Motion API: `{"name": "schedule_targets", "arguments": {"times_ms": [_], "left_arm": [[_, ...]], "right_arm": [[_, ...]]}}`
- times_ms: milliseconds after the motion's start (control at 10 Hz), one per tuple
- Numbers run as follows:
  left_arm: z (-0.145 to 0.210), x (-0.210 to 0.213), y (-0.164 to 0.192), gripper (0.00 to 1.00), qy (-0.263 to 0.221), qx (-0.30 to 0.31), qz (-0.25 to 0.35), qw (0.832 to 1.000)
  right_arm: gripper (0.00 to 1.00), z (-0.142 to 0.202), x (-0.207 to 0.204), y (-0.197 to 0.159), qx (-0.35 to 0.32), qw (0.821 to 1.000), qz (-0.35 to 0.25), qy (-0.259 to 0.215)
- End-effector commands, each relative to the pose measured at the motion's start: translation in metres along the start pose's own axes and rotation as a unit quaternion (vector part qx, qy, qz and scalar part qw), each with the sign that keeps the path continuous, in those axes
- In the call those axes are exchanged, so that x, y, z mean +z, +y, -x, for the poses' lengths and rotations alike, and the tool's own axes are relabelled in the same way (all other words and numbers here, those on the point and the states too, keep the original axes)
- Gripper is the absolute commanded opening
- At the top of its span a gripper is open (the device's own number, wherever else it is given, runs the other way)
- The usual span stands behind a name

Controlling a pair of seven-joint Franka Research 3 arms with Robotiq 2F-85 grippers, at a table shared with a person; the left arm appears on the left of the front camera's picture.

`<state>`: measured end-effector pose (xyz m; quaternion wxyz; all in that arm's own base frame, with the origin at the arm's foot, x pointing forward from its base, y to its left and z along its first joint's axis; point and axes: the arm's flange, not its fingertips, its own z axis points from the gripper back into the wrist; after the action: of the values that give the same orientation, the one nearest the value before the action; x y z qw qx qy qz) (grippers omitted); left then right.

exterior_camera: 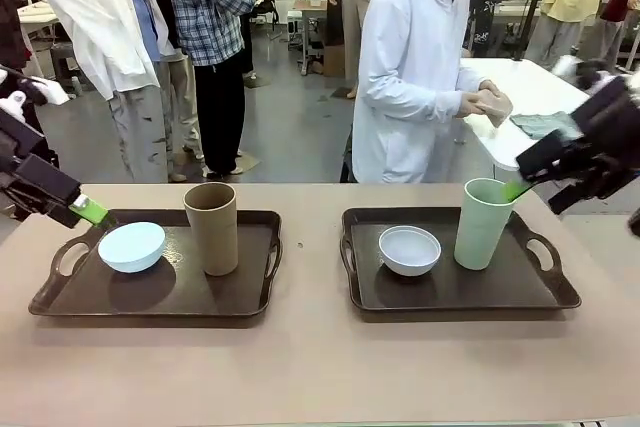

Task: Set up a tray with a mat and arrange the tableware.
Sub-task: Pick up the Picnic Bowl and Reusable plastic cup from the Handle tray in front of the human's position and hold them in the air.

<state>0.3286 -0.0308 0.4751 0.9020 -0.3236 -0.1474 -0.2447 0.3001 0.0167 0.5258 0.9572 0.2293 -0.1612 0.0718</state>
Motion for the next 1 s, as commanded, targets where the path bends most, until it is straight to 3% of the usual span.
{"name": "schedule_targets", "arguments": {"times_ms": [0,400,600,900], "left_arm": [[0.004,0.004,0.044,1.0,-0.027,0.045,0.097,0.994],[0.029,0.039,0.102,1.0,-0.08,0.137,0.125,0.979],[0.047,0.056,0.115,1.0,-0.105,0.174,0.104,0.974],[0.053,0.059,0.113,1.0,-0.093,0.184,0.076,0.976]], "right_arm": [[1.0,0.069,-0.037,-0.054,-0.034,0.997,-0.067,-0.021],[1.0,0.097,-0.023,-0.127,-0.11,0.985,-0.129,-0.027],[1.0,0.105,-0.018,-0.141,-0.122,0.983,-0.137,-0.027],[1.0,0.104,-0.023,-0.143,-0.121,0.982,-0.144,-0.035]]}}
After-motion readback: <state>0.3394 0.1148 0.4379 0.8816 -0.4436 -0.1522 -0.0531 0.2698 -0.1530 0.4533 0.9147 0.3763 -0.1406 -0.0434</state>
